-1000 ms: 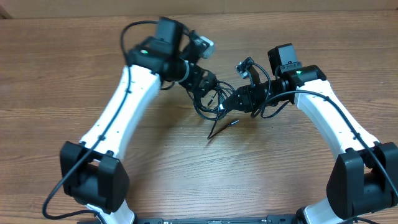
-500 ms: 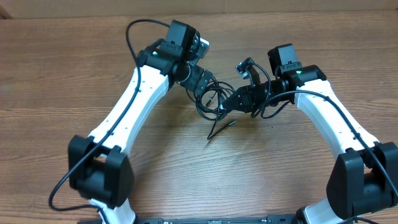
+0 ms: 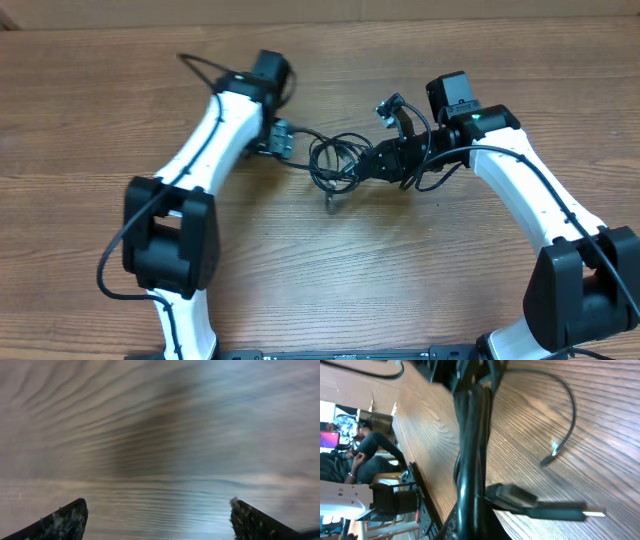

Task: Untangle cables

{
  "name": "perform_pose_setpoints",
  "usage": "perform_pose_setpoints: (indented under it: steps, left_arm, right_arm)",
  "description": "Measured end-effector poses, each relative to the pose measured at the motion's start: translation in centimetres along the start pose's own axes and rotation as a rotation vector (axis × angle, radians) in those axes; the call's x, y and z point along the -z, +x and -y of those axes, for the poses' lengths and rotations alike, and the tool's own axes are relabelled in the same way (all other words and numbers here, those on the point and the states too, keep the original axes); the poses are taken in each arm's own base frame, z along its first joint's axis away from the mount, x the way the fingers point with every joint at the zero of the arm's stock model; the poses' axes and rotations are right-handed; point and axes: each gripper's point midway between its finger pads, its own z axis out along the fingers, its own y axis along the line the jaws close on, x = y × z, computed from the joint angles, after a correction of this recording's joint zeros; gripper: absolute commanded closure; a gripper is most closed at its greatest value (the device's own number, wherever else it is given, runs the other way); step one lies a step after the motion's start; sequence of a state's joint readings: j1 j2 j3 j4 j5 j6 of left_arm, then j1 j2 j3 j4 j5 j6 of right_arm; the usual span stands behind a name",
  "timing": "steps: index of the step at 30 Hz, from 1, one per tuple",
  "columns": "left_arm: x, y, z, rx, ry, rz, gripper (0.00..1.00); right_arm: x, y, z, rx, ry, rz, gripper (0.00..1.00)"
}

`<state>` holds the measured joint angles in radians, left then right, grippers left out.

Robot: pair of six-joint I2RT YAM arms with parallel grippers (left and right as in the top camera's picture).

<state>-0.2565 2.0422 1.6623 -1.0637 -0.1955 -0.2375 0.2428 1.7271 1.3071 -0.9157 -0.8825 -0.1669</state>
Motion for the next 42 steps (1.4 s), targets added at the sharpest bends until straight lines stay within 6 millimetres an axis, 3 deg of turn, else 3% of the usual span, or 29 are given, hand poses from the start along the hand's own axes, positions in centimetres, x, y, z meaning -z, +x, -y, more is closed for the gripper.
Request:
perform_pose_setpoints:
  steps: [1,5,9,18,21,27,30,33,38,42]
  left_arm:
    - [-0.3,0.0,-1.4,0.07,0.005,-0.016,0.09]
    - [-0.8,0.0,-3.4,0.21,0.066,-0.048,0.1]
    - [-1.2,-0.1,-5.1,0.306,0.127,-0.071,0.01]
    - [-0.9,-0.9,-4.7,0.347,0.217,-0.063,0.0]
    - [0.3,-1.1,-5.3,0.404,0.199,-0.042,0.0]
    - [5.3,-1.8,-7.2,0.599,0.177,0.065,0.01]
    - [7.4,-3.1,-6.0,0.637,0.297,0.108,0.01]
    - [8.7,-4.3,-2.8,0.534,0.485,0.12,0.0]
    - [10.0,-3.5,3.1,0.279,0.659,0.093,0.0]
    - [9.4,-2.3,6.7,0.153,0.714,0.046,0.0]
  right_arm:
    - [0.0,0.0,0.1,-0.017,0.007,-0.002,0.96]
    - [-0.1,0.0,0.4,-0.055,0.029,-0.002,0.96]
    - [0.0,0.2,0.9,-0.082,0.054,-0.007,0.96]
    - [0.1,0.5,1.5,-0.105,0.087,-0.016,0.96]
    - [0.2,0.5,1.6,-0.107,0.09,-0.015,0.96]
    - [0.3,0.5,1.9,-0.111,0.103,-0.015,0.96]
    - [0.3,0.5,1.9,-0.111,0.104,-0.014,0.96]
    - [0.3,0.5,1.9,-0.1,0.103,-0.013,0.96]
    - [0.3,0.5,1.6,0.025,0.083,-0.018,0.96]
    - [0.2,0.3,0.5,0.199,0.018,-0.01,0.96]
